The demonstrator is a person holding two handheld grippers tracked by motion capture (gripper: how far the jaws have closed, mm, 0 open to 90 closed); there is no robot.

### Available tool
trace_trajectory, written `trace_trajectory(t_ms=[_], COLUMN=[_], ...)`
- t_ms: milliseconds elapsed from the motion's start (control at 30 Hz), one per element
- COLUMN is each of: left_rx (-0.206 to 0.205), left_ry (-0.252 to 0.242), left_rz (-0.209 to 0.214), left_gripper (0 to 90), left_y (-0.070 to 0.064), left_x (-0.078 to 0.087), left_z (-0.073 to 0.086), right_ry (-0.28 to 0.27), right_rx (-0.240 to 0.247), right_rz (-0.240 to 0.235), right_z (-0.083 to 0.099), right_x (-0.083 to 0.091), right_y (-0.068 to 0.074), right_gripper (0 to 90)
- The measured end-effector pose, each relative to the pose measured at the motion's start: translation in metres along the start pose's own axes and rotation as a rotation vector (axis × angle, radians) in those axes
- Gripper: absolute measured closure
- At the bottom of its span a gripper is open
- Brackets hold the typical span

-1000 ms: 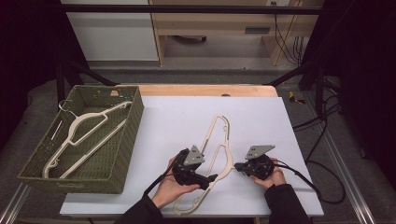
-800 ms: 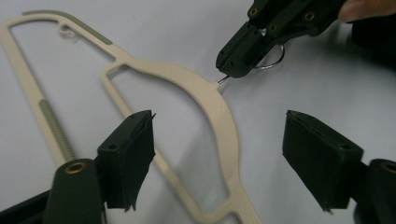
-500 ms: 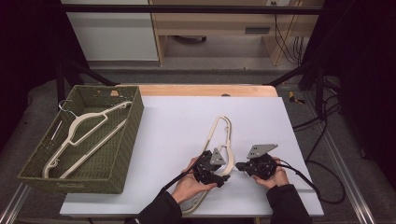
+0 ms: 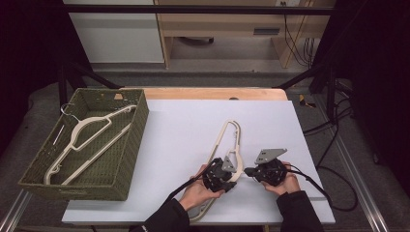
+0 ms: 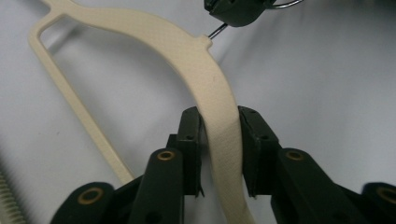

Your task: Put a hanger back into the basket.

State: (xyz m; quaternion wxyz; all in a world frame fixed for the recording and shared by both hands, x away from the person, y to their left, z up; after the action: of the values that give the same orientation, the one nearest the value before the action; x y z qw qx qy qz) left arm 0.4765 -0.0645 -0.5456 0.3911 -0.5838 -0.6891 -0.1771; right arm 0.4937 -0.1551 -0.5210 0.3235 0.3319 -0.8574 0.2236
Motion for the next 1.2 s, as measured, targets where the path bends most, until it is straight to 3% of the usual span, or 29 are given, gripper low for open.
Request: trace_trajectory(t_ms=[233,333,467,633,767,900,1000,1200], left_rx=[0.028,0.029,0.051,0.058,0.069,0.075,0.080,0.090], left_ry=[-0.014,-0.029,-0.064,-0.090,-0.107,-0.134,-0.152,-0.178], left_rz=[-0.007,-0.025,-0.025,-0.037,-0.048,-0.070,-0.086,-0.104], left_gripper=[72.9,73.2,73.6,74.1,74.6,75.2,75.7,76.5], left_y=[-0.001,-0.002,-0.003,-0.004,-0.004,-0.001,0.001,0.003], left_x=[0.003,0.008,0.016,0.027,0.038,0.051,0.060,0.072], left_z=[-0.002,-0.004,-0.007,-0.009,-0.008,-0.008,-0.008,-0.007], right_ry=[-0.007,-0.028,-0.114,-0.273,-0.340,-0.355,-0.336,-0.283], right_rx=[0.009,0.002,-0.023,-0.137,-0.187,-0.239,-0.249,-0.203], right_rz=[0.011,0.002,0.037,0.058,0.102,0.118,0.113,0.042], right_z=[-0.001,-0.004,-0.016,-0.034,-0.035,-0.030,-0.026,-0.028], right_x=[0.002,0.008,0.025,0.062,0.082,0.087,0.081,0.052], right_y=[0.000,0.001,-0.007,-0.023,-0.038,-0.047,-0.047,-0.025], right_gripper=[88.5,78.7,62.9,47.7,37.1,29.5,26.8,31.1])
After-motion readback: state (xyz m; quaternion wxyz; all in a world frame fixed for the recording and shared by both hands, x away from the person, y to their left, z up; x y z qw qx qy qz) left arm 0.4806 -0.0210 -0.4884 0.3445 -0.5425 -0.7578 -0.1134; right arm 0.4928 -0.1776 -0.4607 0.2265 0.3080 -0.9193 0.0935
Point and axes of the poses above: each handheld gripper's, and its own axes: x roughly backward along the jaws, z roughly out of its underside, y roughly to its left, the point moved 10 cm from there along -x, roughly forward along the jaws, and after that the axes turned 13 degrees about z, right-handed, at the moved point
